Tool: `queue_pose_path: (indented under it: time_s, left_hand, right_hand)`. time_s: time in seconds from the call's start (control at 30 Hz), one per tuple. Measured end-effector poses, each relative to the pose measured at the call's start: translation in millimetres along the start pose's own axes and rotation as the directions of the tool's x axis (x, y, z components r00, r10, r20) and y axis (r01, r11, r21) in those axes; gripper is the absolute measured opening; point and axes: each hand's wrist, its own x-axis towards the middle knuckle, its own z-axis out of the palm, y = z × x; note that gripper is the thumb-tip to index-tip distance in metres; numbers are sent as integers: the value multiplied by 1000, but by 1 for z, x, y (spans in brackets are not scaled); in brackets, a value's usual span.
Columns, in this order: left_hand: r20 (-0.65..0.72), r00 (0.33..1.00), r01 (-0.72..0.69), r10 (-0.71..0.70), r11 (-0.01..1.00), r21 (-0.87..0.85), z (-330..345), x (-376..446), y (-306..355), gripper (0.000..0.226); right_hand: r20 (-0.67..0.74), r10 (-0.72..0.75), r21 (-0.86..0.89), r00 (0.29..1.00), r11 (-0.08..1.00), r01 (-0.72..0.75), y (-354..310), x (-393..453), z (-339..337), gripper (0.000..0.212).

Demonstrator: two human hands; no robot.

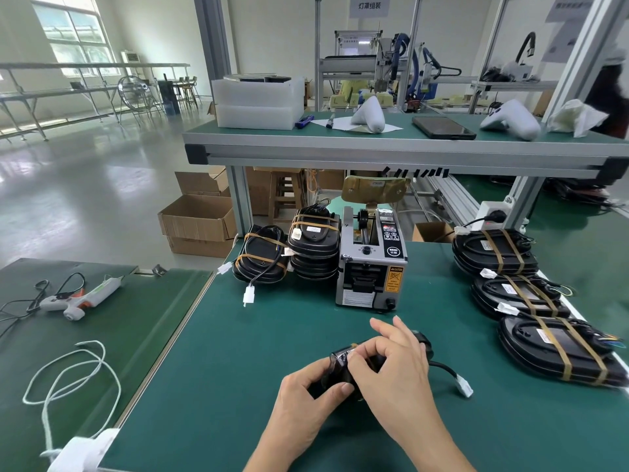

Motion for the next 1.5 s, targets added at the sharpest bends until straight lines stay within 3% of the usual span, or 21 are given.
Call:
queue_pose_path:
  time_s: [0.47,1.07,1.3,1.5]
  left_hand:
    - [1,1000,-9,9,1000,-2,0,0,-1,37]
    - [33,999,-3,3,1000,-13,1,1,-1,41]
    - [14,1000,16,-17,1000,6,1,3,-7,45]
    - [-18,1000,-1,2,999,44,1,2,-9,49]
  right_hand:
    - [-66,-6,-19,998,1000,4,0,0,7,25]
    - [-250,-139,11,958,989,146,17,-2,28,36]
    - [-271,-127,81,954,985,153,17,0,34,22]
    - [-276,-140,51,951,986,160,16,0,37,24]
